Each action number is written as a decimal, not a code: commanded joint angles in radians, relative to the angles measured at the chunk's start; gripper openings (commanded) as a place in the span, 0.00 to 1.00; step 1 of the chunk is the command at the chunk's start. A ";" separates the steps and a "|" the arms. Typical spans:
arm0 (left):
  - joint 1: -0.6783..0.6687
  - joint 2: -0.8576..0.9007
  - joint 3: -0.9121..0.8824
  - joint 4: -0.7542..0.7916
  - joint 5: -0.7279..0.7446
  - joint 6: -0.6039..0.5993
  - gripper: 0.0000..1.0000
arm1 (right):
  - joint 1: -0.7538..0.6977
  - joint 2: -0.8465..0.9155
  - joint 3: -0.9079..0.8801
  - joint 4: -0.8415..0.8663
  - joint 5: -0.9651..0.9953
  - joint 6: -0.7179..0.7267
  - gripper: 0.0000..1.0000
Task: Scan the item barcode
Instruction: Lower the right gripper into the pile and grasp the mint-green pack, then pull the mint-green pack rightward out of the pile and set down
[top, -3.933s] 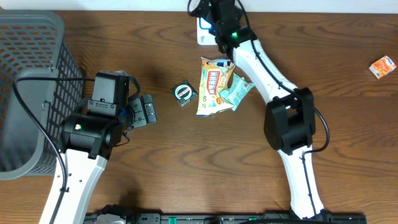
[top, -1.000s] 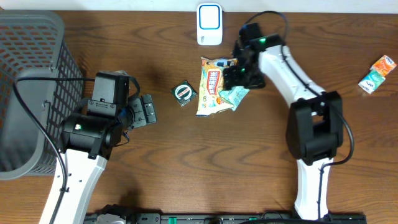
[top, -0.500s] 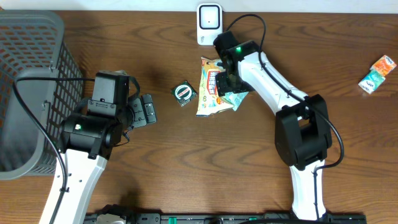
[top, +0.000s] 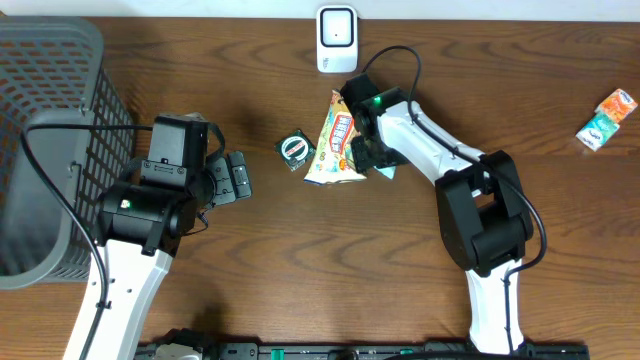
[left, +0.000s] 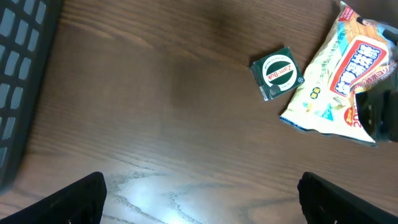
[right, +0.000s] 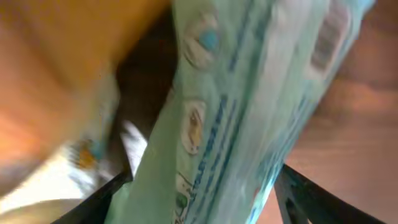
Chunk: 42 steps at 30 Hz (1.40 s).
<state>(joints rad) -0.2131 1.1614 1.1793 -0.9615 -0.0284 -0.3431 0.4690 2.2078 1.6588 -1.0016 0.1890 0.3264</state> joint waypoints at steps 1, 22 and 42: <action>0.002 0.002 0.009 0.000 0.002 -0.009 0.97 | 0.002 -0.023 -0.008 -0.036 0.085 0.010 0.65; 0.002 0.002 0.009 0.000 0.002 -0.009 0.98 | 0.004 -0.079 0.045 0.027 0.116 -0.009 0.68; 0.002 0.002 0.009 0.000 0.002 -0.009 0.98 | 0.024 -0.078 -0.112 0.117 0.063 -0.010 0.45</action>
<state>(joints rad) -0.2131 1.1614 1.1793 -0.9615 -0.0284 -0.3431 0.4694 2.1509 1.5558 -0.8768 0.2886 0.3138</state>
